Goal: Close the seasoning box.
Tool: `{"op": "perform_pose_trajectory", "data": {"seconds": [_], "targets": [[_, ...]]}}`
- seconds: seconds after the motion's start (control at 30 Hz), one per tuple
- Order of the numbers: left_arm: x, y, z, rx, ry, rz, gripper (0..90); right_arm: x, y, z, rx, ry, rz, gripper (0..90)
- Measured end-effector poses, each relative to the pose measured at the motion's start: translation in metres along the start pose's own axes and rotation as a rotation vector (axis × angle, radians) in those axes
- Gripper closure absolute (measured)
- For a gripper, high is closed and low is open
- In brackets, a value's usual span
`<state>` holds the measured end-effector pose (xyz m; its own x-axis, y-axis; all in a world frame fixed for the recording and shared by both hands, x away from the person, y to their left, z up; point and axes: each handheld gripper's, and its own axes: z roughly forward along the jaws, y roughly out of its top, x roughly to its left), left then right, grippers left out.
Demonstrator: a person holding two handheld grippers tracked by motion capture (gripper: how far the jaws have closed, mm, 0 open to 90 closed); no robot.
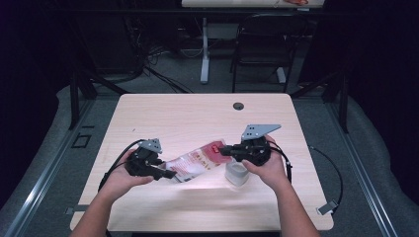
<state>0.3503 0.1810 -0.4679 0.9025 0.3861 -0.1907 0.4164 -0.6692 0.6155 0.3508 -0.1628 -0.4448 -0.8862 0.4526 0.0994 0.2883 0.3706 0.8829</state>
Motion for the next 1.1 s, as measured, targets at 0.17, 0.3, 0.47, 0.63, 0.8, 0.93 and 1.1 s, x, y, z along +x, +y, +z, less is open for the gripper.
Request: {"op": "perform_pose_trajectory", "data": {"seconds": [0.17, 0.3, 0.47, 0.63, 0.8, 0.93, 1.1], "targets": [[-0.0002, 0.0015, -0.0011, 0.001, 0.002, 0.004, 64.8, 0.0022, -0.0001, -0.0017, 0.009, -0.017, -0.010, 87.1], [-0.0009, 0.0033, -0.0028, 0.013, 0.012, 0.010, 64.9, 0.0026, -0.0006, -0.0028, 0.009, -0.021, -0.013, 86.7], [-0.0005, 0.0046, -0.0035, 0.008, 0.005, 0.005, 64.9, 0.0012, -0.0022, -0.0046, 0.005, -0.021, 0.001, 85.7], [-0.0010, 0.0062, -0.0047, 0.009, 0.008, 0.003, 65.0, -0.0007, -0.0046, -0.0058, -0.001, -0.016, 0.015, 86.0], [-0.0011, 0.0069, -0.0051, 0.011, 0.006, 0.004, 64.9, -0.0002, -0.0046, -0.0067, 0.002, -0.017, 0.013, 86.0], [-0.0014, 0.0076, -0.0059, 0.012, 0.008, 0.008, 65.0, -0.0001, -0.0050, -0.0081, 0.006, -0.017, 0.015, 85.8], [-0.0018, 0.0097, -0.0070, 0.015, 0.009, 0.007, 65.1, 0.0001, -0.0055, -0.0087, 0.003, -0.021, 0.015, 86.6]]}}
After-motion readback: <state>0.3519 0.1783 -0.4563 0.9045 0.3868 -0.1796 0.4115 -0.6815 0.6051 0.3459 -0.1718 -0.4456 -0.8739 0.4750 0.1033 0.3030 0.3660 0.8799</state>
